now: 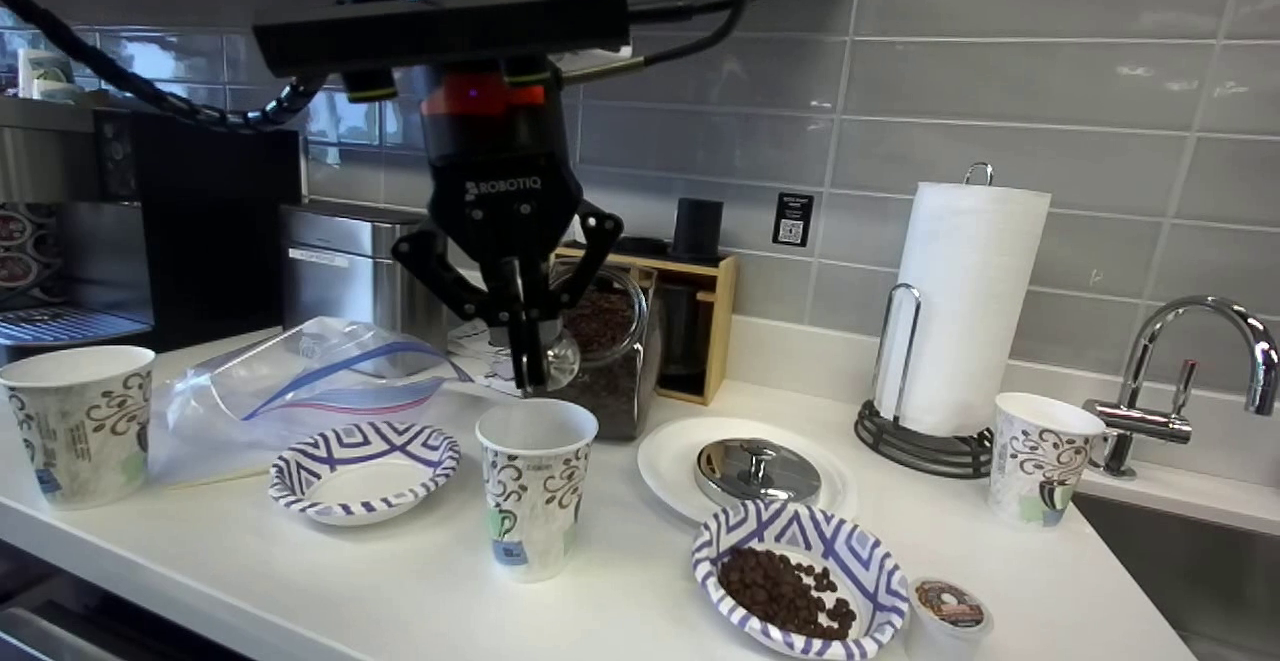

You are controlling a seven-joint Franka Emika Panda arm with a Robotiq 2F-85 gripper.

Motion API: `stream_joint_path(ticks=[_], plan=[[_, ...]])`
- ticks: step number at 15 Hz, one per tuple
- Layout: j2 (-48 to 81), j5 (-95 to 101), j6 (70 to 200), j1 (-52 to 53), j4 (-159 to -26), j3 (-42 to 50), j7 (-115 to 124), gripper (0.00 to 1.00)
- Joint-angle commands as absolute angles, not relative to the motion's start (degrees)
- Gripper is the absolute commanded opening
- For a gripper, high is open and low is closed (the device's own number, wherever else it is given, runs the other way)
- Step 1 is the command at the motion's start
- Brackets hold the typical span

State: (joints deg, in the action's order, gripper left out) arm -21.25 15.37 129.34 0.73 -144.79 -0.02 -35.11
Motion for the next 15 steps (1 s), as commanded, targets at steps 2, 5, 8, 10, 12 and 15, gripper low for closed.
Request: stream_joint_path(ticks=[2, 5, 8, 10, 12, 15], plan=[[-22.8, 21.4, 131.6, 1.2, -147.0, -1.2, -30.3, 0.01], [-23.3, 24.8, 132.3, 1.2, -147.5, -1.9, -27.4, 0.01], [-23.6, 26.8, 133.4, 1.3, -148.4, -2.3, -25.2, 0.01], [-23.4, 26.9, 132.9, 1.5, -148.3, -2.3, -24.7, 0.01], [-23.5, 26.8, 132.9, 1.6, -148.4, -2.2, -24.5, 0.01], [-23.0, 25.1, 132.5, 1.8, -147.7, -1.6, -24.3, 0.01]])
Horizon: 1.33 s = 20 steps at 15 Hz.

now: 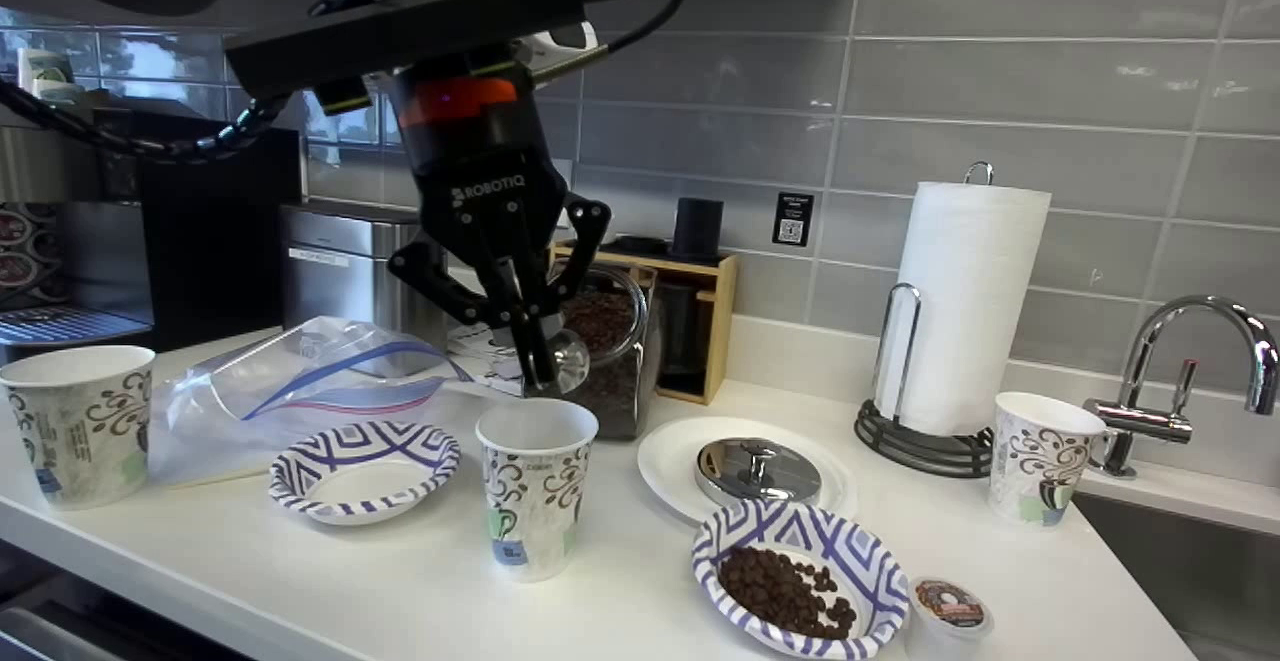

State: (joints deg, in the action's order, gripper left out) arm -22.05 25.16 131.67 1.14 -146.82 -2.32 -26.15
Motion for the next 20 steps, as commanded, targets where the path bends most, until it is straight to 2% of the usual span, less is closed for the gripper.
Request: stream_joint_path(ticks=[1, 12, 20], plan=[[-22.3, 23.0, 132.4, 1.9, -147.0, -0.7, -24.5, 0.01], [-14.9, -16.7, 129.4, 7.9, -137.6, 11.7, -41.0, 0.01], [-3.5, -37.9, 110.3, 3.9, -125.4, 11.7, -51.9, 0.01]])
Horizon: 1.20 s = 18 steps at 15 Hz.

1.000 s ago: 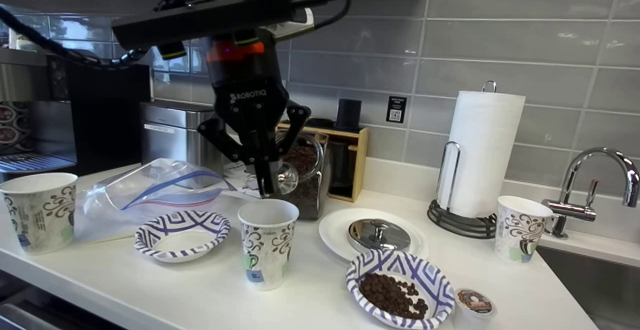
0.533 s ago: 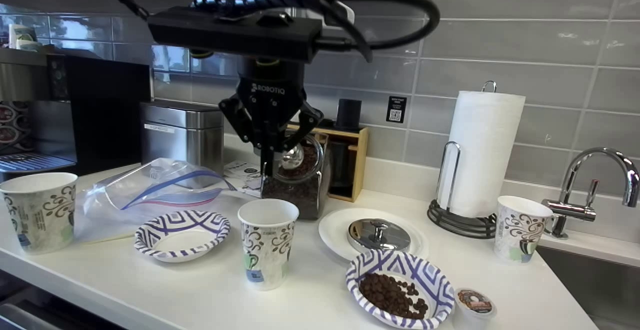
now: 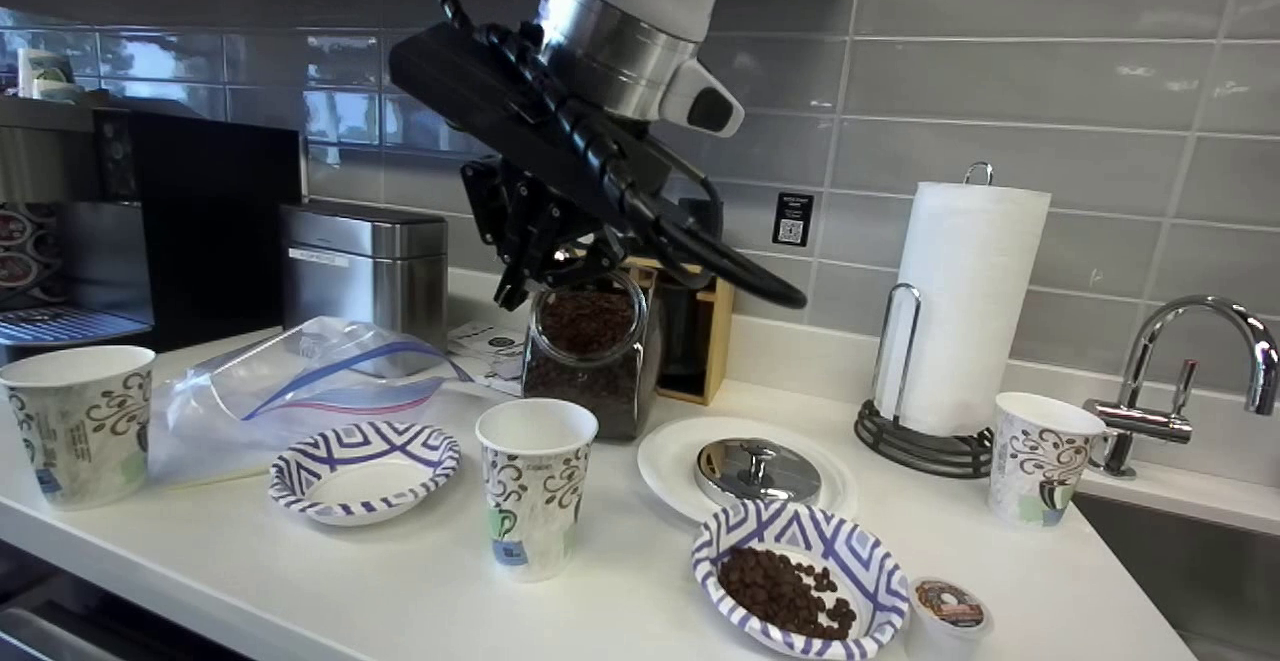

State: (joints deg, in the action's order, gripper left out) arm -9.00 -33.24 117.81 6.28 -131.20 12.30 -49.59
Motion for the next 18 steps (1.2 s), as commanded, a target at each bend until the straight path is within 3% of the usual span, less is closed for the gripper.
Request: stream_joint_path(ticks=[1, 18], plan=[[-2.1, -38.5, 108.1, 2.9, -123.9, 11.3, -51.3, 0.01], [17.9, -43.7, 95.5, -6.3, -105.6, 4.1, -49.4, 0.01]])
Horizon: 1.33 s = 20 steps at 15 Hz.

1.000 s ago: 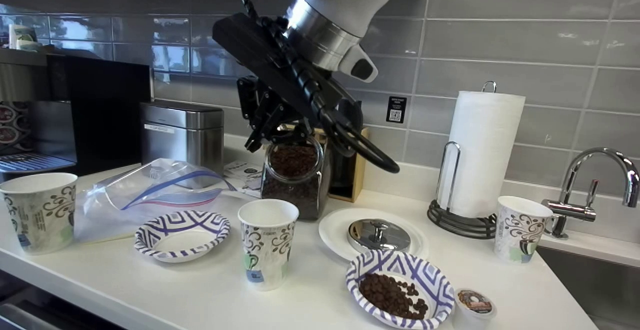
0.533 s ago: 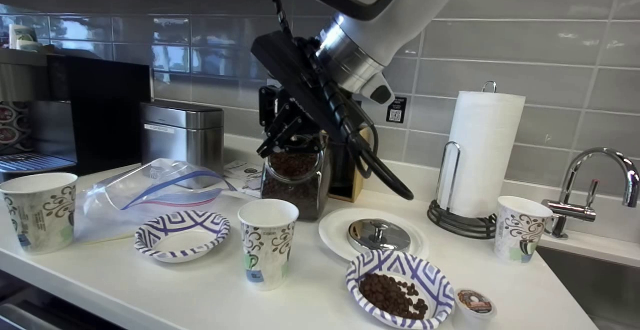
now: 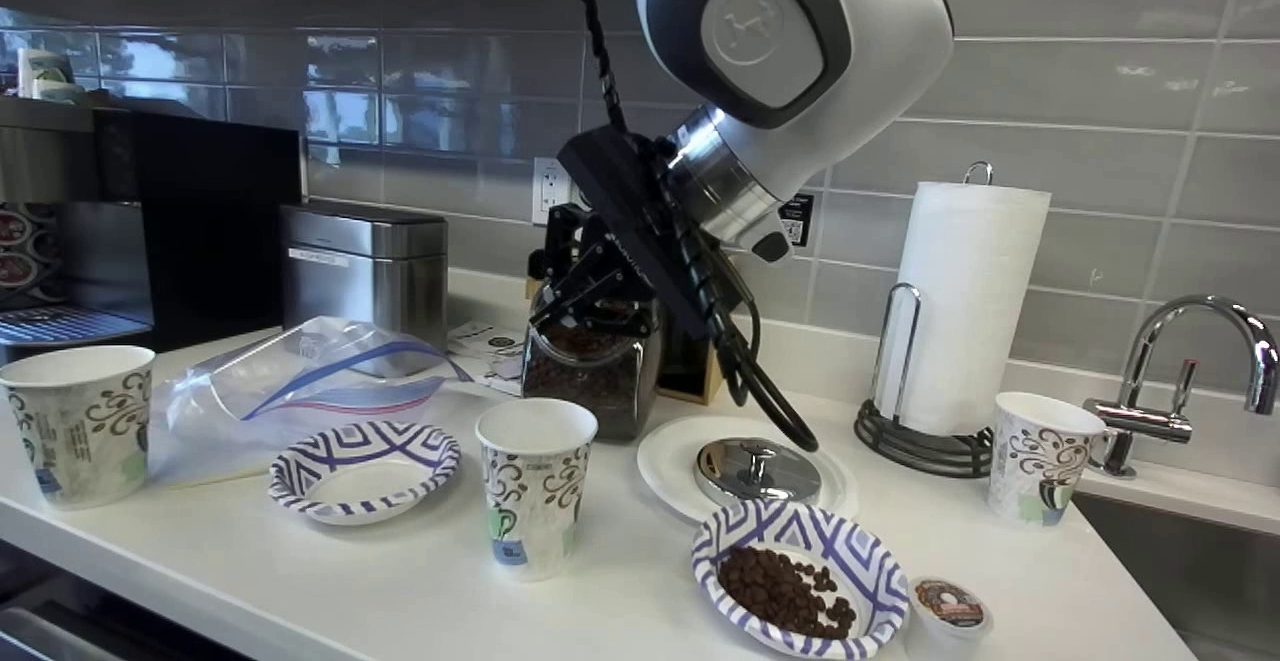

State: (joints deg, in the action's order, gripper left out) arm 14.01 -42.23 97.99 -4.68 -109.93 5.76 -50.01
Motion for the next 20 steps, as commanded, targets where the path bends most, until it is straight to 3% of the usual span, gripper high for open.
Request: stream_joint_path(ticks=[1, 20], plan=[[18.8, -43.8, 95.2, -6.5, -104.7, 3.7, -49.3, 0.01], [32.2, -46.2, 91.6, -8.8, -91.6, -1.0, -43.0, 0.01]])
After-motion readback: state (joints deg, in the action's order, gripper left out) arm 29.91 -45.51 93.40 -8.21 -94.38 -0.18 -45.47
